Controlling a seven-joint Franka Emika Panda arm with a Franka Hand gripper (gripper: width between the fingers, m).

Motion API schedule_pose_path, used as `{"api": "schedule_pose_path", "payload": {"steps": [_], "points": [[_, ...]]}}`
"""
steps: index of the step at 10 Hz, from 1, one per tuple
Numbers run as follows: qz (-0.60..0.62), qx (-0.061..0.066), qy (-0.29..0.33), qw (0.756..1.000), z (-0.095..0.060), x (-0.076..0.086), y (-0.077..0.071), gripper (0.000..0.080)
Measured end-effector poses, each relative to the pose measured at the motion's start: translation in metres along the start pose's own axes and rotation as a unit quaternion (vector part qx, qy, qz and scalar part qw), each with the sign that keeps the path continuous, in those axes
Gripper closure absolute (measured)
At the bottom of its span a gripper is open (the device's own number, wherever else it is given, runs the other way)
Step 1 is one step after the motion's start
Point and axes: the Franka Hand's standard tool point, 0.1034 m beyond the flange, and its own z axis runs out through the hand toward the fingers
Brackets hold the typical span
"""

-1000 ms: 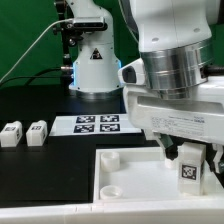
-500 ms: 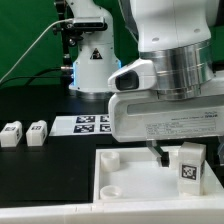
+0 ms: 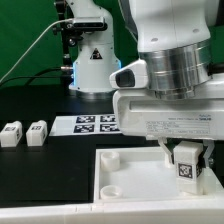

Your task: Assemble one leg

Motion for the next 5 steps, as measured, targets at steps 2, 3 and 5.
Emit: {"api": "schedule_pose_path", "payload": {"steps": [2,3,5], "points": [[0.130,-0.007,-0.012,0.991,0.0003,0.0017,-0.0029,0.0506],[0.227,-0.005,-0.014,0.974,0.0010,0.0009,-0.0037,0.0506],[0.307,-0.004,-0.016,0.951,0.0016,0.0010,-0.0045,0.0506]]}}
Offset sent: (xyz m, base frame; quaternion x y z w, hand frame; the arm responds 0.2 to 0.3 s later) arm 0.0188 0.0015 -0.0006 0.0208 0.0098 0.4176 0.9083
